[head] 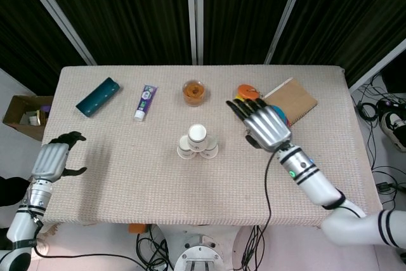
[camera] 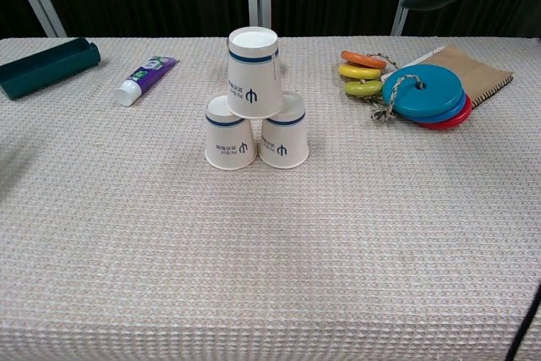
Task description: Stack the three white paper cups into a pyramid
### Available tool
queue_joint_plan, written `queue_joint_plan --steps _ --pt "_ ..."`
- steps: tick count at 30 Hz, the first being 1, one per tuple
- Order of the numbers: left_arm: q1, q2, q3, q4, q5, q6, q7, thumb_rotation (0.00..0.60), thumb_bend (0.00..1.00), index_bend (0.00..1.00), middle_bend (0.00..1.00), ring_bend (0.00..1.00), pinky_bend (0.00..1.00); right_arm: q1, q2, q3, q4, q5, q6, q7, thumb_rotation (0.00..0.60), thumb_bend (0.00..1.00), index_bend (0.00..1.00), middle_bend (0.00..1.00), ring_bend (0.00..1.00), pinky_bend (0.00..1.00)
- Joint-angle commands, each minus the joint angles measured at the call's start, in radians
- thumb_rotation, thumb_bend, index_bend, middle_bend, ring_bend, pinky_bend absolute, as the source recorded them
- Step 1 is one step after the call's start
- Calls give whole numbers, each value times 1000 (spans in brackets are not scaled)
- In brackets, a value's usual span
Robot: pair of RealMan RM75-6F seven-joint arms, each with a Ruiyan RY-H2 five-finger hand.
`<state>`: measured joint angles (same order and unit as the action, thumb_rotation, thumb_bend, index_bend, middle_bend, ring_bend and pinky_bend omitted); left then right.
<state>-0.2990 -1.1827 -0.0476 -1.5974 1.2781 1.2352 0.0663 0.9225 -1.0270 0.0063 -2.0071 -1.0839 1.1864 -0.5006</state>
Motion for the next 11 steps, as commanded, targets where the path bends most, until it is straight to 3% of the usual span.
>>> queue_joint_plan --steps 1,6,11 --pt "52 33 20 20 33 70 0 600 74 268 186 201 303 -297 111 -150 14 -264 281 186 600 225 0 142 131 263" --pt "130 52 35 26 68 191 -15 600 66 268 187 201 299 -521 66 -210 184 -370 465 398 600 230 0 142 131 263" --pt "193 83 61 -18 110 271 -23 600 62 268 187 201 291 -640 10 -219 303 -404 530 499 600 233 0 142 131 263"
